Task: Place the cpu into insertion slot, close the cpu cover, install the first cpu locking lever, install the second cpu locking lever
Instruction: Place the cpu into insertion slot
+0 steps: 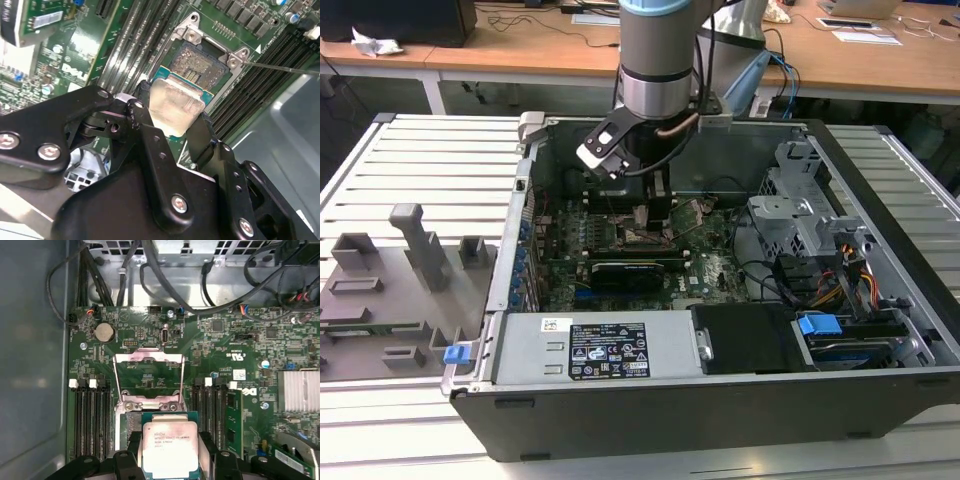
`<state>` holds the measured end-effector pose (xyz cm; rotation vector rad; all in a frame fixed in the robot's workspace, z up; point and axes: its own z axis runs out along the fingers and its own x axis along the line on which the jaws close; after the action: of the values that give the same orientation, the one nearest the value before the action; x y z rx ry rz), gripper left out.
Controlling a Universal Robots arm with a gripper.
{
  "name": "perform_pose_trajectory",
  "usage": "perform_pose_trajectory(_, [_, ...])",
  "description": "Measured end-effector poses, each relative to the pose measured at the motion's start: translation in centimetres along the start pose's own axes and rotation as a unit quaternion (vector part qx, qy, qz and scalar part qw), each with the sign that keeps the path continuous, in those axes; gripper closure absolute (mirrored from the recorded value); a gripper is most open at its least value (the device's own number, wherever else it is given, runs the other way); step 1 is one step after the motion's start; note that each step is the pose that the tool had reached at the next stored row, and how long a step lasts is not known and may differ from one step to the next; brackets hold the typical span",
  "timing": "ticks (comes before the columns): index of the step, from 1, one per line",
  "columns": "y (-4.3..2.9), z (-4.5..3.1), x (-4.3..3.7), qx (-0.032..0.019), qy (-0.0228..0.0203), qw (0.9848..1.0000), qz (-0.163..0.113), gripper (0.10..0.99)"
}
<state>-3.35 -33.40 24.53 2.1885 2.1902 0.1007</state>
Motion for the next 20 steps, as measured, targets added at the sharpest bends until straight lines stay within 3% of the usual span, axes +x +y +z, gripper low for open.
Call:
perform_pose_trajectory(4, [-0.13,0.69,0.62,0.0001,0.0005,1.0,-0.005,0.553])
perform_pose_trajectory(8, [-0.32,1.01,0.69,0.0001,0.0029,1.0,-0.005,0.553])
perform_pose_trajectory(14, [-0.85,1.6,0.82,0.0001,0.0032,1.0,-0.005,0.553])
perform_pose_trajectory(20, [-1.2,2.7,1.25,0.0006,0.0031,1.0,-0.005,0.553])
